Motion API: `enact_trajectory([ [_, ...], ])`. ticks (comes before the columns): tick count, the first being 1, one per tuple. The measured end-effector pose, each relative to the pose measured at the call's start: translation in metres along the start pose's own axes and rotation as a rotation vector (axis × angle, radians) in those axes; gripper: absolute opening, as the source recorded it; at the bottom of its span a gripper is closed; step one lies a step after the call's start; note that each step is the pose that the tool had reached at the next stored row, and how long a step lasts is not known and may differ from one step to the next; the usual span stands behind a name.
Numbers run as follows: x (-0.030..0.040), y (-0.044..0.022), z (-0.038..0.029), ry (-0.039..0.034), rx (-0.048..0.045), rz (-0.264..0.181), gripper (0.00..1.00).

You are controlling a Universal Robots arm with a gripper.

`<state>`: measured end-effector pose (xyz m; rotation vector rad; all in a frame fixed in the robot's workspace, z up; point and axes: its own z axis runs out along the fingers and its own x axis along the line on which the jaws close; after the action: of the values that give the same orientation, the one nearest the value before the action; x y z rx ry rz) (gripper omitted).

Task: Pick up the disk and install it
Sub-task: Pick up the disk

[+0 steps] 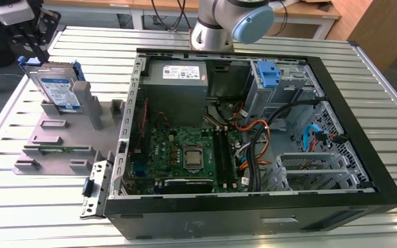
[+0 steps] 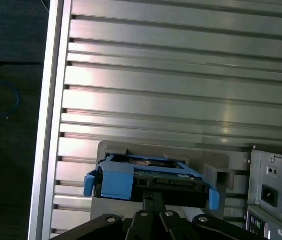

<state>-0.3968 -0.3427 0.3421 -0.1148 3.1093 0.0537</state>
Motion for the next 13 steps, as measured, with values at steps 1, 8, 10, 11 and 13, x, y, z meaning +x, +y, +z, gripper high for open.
enact_trajectory([
  [1,0.0,0.0,0.0,0.0003,-0.0003,-0.009,0.11],
  [8,0.0,0.0,0.0,0.0007,-0.0007,-0.021,0.11],
  [10,0.0,0.0,0.0,0.0009,-0.0008,-0.025,0.11],
  [11,0.0,0.0,0.0,0.0009,-0.0008,-0.027,0.11],
  [13,0.0,0.0,0.0,0.001,-0.001,-0.031,0.11],
])
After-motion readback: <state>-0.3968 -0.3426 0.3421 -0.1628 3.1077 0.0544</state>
